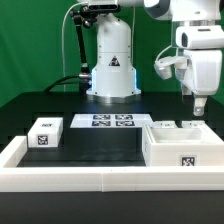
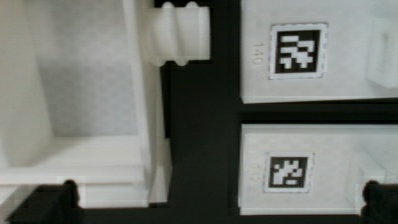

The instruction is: Assemble cabinet

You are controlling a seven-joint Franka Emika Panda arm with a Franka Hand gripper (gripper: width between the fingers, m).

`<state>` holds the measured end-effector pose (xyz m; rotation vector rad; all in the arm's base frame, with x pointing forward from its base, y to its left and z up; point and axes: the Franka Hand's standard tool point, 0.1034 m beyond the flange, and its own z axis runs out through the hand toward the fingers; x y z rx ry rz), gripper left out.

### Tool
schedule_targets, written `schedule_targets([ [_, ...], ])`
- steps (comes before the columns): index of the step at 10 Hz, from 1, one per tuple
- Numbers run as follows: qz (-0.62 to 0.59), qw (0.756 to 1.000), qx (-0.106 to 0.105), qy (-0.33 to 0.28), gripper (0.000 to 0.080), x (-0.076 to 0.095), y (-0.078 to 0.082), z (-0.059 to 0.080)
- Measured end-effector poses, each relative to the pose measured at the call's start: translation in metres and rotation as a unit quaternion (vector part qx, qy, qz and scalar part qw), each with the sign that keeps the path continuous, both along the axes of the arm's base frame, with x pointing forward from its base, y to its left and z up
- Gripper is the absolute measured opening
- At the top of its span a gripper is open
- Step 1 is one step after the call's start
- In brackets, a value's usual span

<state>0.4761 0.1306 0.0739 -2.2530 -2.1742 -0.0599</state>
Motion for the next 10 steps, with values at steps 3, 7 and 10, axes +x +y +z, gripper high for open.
schedule_targets([
  [3,-0.001,1.0,0.0,0.001,0.0796,-0.002,0.0,-0.001],
  [7,-0.012,1.0,0.008,0.008,0.0796,-0.035,0.019,-0.012],
  [10,-0.013,1.0,0.015,0.015,0.0796,-0.047,0.024,-0.029],
])
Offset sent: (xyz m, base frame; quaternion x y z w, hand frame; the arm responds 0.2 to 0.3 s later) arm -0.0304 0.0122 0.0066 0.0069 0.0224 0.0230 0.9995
